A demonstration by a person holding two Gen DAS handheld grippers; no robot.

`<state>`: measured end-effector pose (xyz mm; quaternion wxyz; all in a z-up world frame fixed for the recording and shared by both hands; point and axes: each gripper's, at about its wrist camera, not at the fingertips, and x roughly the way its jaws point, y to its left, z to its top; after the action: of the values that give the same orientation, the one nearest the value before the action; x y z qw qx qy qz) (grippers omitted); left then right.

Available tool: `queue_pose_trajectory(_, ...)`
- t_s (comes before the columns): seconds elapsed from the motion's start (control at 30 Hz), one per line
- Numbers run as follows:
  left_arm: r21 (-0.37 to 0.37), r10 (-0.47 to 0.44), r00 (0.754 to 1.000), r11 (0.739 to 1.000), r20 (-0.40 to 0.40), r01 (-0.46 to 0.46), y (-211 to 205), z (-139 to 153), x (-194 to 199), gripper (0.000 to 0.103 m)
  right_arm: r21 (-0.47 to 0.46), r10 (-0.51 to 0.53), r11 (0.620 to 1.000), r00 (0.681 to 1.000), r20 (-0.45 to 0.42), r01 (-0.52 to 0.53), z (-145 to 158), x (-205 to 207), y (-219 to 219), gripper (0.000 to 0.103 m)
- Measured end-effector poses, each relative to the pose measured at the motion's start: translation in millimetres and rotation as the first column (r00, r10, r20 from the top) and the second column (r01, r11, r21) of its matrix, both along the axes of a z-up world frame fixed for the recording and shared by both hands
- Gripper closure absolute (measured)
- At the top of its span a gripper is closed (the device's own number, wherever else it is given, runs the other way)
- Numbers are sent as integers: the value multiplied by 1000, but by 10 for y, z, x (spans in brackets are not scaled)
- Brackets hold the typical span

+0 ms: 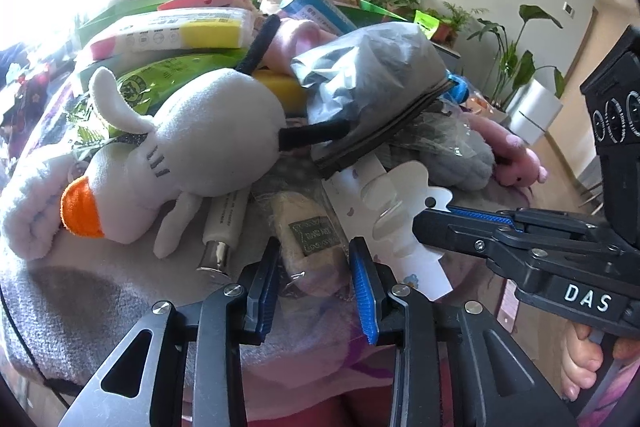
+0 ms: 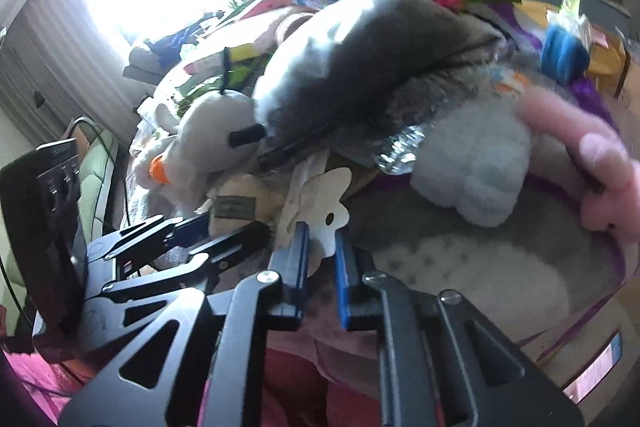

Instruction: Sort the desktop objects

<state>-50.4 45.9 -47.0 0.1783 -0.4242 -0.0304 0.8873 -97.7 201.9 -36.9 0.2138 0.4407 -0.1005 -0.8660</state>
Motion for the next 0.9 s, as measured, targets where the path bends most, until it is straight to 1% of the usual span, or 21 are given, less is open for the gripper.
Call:
queue_pose_trajectory(0.13,7,-12,1000,1000,-5,12,24,44,51,72,6,30,1000,999,-15,-30,73,83,-65,95)
queue_pose_trajectory(0.23,16,-15,1000,1000,-4,15,1,54,86,74,23,34,999,999,-22,-33,102,151,-120,96)
queue_pose_trajectory(0.33,24,-19,1000,1000,-7,19,-1,89,117,74,21,34,999,999,-25,-34,108,174,-100,97)
queue_pose_trajectory(0.4,21,-21,1000,1000,-22,22,12,145,143,74,18,33,999,999,-37,-33,159,225,-44,97)
queue_pose_trajectory(0.57,13,-27,998,1000,-59,27,70,282,159,74,35,42,999,996,-83,-39,322,350,-65,97)
queue_pose_trajectory(0.9,-21,-40,989,999,-143,38,248,631,79,74,73,45,997,983,-179,-32,648,391,-3,97)
